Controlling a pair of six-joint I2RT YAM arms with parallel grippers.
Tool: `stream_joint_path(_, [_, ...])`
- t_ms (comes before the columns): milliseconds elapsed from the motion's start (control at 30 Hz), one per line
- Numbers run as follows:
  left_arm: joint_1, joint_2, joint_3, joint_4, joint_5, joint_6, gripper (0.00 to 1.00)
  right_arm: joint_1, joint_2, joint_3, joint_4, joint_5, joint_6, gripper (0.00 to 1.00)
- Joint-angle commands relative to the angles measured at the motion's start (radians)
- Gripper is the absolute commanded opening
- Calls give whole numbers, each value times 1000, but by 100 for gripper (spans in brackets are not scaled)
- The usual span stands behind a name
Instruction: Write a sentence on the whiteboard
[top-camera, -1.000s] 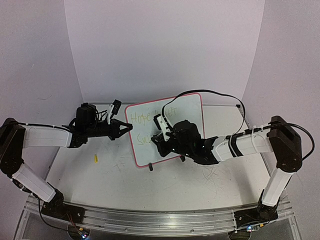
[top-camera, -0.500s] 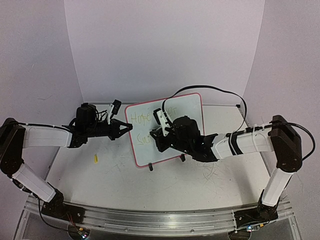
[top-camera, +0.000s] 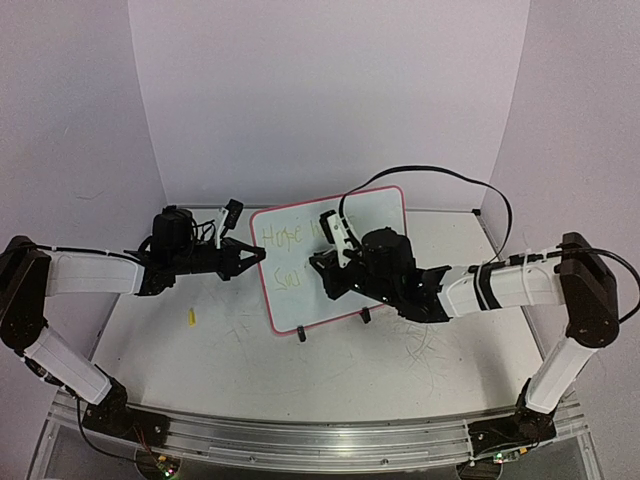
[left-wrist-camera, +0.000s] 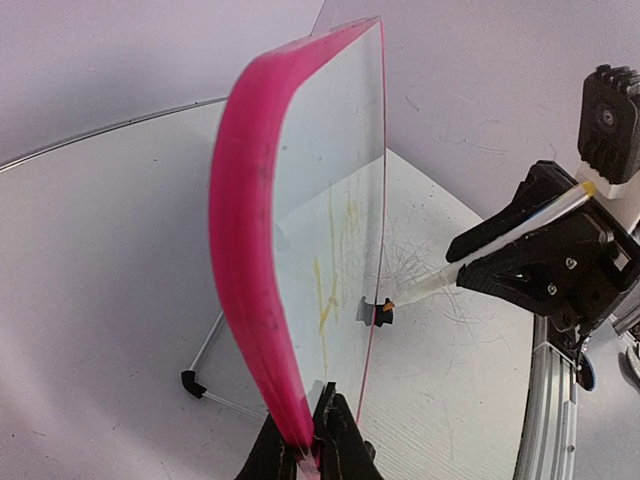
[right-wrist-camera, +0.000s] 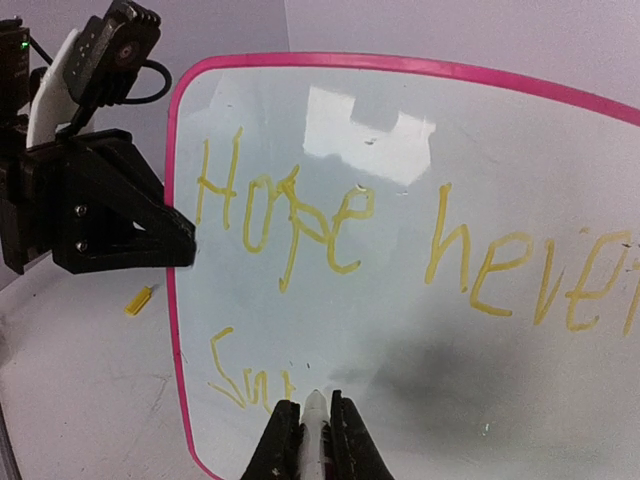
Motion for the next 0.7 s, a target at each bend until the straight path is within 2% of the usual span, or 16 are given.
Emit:
stream_joint_path(0, [7,11,23,-38,-118,112,0,0,18,29,39,-43,-9,0])
stream_joint_path(433, [8,8,23,-42,-120,116,0,0,53,67,52,-21,-28,0])
stream_joint_path(667, [8,7,24,-42,-120,116,0,0,75,77,49,-59,-14,0])
